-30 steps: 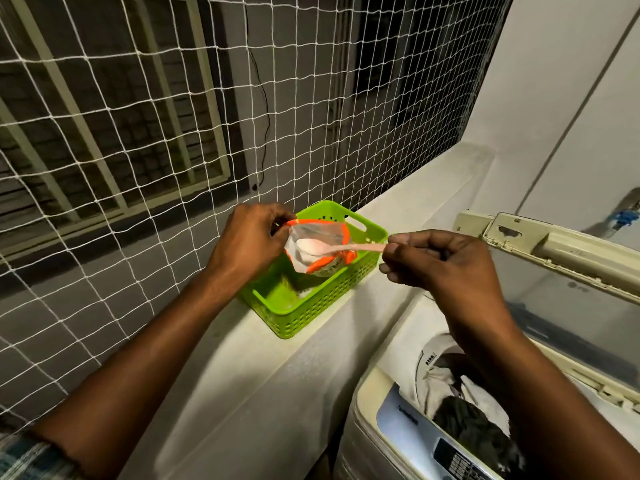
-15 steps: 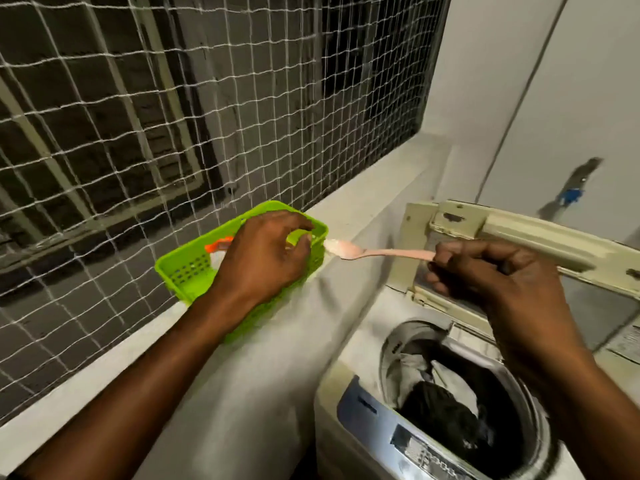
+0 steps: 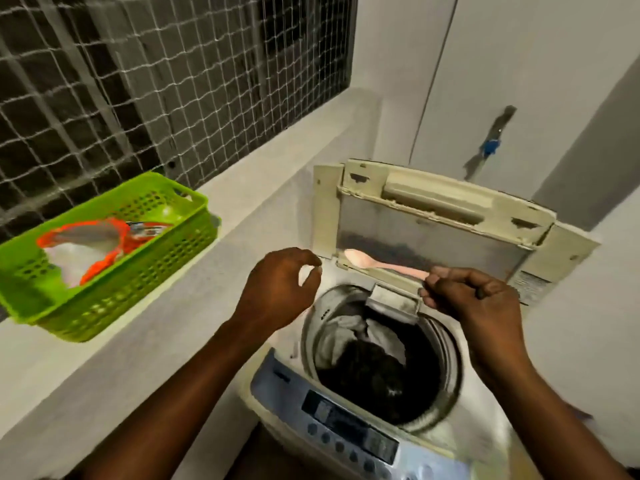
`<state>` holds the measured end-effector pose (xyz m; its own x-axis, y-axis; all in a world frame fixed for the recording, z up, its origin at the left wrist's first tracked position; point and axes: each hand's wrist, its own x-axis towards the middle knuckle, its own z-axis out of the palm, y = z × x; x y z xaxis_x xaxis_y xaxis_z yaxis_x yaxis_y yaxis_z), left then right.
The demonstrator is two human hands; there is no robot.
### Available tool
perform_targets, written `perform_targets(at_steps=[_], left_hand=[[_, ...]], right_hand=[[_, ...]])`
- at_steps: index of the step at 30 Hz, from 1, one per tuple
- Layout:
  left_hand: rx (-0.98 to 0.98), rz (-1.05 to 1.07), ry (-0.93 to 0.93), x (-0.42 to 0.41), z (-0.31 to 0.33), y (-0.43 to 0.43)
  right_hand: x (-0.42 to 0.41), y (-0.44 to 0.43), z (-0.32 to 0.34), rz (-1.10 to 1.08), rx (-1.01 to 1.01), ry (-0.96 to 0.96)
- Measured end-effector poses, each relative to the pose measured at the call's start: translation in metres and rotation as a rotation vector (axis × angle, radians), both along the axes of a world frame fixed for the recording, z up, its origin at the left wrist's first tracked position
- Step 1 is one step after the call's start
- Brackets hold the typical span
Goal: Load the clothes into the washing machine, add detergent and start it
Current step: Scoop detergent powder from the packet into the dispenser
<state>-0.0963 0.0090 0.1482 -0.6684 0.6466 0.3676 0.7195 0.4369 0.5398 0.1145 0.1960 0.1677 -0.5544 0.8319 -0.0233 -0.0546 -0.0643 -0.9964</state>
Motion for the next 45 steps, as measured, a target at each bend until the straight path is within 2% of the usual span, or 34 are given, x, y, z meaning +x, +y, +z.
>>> perform_targets(at_steps=[5, 14, 19, 28, 38, 45], left_hand=[[-0.045, -0.07, -0.248, 0.02, -0.044, 0.036], [-0.22, -0.199, -0.368, 0.034, -0.079, 0.088], [-0.24, -0.236, -0.347, 0.029, -0.09, 0.098], [-0.239, -0.288, -0.334, 0.008, -0.102, 0.098], [-0.251, -0.294, -0.394, 0.006, -0.105, 0.094], [-0.244, -0.294, -0.323, 0.01, -0.095, 0.09]], right_hand=[[0.019, 0.028, -0.049, -0.097, -0.108, -0.02], [0.022, 0.05, -0.12, -0.234, -0.002, -0.243], [0.011, 0.051, -0.151, -0.231, 0.19, -0.451], [-0.003, 0.052, -0.161, -0.084, 0.546, -0.652], [-0.004, 0.058, -0.151, 0.07, 0.883, -0.776], [0.005, 0.059, -0.148, 0.206, 1.123, -0.83]])
